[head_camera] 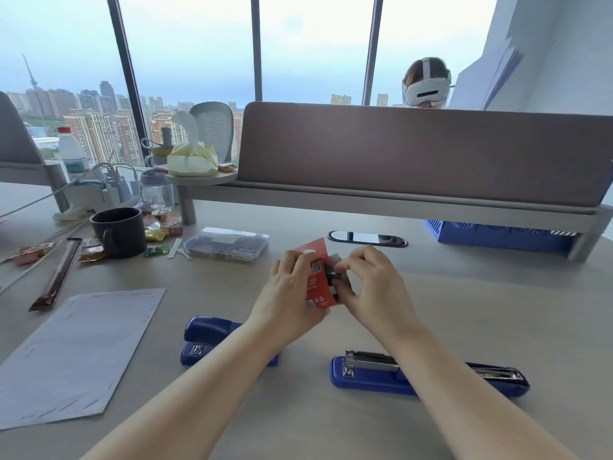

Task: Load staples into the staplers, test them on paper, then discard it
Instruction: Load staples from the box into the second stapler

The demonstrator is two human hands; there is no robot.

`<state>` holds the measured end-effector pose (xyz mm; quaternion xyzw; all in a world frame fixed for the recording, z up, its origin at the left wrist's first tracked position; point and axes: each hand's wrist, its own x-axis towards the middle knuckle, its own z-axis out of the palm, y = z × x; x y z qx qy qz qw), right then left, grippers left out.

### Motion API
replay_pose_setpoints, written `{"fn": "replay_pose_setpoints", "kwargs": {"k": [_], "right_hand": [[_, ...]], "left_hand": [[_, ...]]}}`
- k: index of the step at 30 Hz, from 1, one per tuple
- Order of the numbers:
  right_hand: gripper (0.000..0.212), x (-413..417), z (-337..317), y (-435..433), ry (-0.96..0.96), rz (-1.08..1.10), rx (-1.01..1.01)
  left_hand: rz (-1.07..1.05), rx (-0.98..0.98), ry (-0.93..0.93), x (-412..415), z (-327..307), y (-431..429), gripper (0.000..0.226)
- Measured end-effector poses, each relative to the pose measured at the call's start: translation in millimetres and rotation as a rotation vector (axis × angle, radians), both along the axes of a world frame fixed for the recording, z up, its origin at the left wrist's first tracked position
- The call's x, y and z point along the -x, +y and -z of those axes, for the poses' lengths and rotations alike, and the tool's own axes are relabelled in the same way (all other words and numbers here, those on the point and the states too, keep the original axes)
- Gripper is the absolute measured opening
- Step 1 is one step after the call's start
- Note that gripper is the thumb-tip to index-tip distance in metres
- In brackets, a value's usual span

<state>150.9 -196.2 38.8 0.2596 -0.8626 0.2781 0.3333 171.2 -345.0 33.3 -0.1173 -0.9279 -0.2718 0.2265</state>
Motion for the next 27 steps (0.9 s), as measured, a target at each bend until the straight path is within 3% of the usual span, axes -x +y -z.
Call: {"fn": "replay_pose_setpoints", "kwargs": {"k": [4, 12, 16, 20, 27], "right_hand": [[0.015, -1, -1, 0, 0.037, 0.017, -0.005], [0.013, 2, -4, 6, 0.028, -0.025, -0.019], [0.003, 3, -7, 7, -0.115, -0.071, 0.164], [0.008, 7, -9, 9, -0.324, -0.072, 0.436], [0.024, 14, -8, 21, -0.483, -0.142, 0.493]], "left_hand": [[-0.045, 0.109, 0.038, -4, 2, -4, 0.074], [-0.031, 0.102, 0.002, -4, 3, -3, 0.077], [-0.029, 0.144, -0.054, -1, 5, -4, 0.080], [-0.037, 0.206, -0.148, 2, 6, -7, 0.078], [-0.037, 0.462, -0.403, 24, 0, 2, 0.055]]}}
